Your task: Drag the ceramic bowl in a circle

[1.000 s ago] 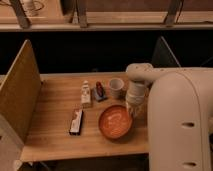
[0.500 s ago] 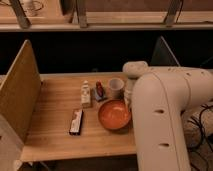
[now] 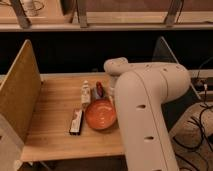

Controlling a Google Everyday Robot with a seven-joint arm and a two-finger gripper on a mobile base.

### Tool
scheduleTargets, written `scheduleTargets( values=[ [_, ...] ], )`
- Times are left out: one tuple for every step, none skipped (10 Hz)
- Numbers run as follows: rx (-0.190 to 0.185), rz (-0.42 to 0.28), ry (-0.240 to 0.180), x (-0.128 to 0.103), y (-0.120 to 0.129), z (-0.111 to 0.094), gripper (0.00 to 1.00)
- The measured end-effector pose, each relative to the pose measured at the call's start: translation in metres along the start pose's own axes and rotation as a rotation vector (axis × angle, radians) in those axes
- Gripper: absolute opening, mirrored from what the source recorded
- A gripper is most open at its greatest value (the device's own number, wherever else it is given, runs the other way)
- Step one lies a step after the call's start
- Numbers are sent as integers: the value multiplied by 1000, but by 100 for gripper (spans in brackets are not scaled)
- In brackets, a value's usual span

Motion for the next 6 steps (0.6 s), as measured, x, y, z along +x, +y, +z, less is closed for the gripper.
scheduleTargets(
  values=[
    [17, -30, -4, 2, 10, -3, 11],
    [24, -33, -6, 6, 14, -5, 22],
    [20, -23, -4, 10, 15, -4, 30],
    [5, -10, 3, 15, 17, -1, 39],
    [-16, 5, 14, 20, 20, 6, 52],
    [-28, 13, 24, 22, 20, 11, 59]
  ],
)
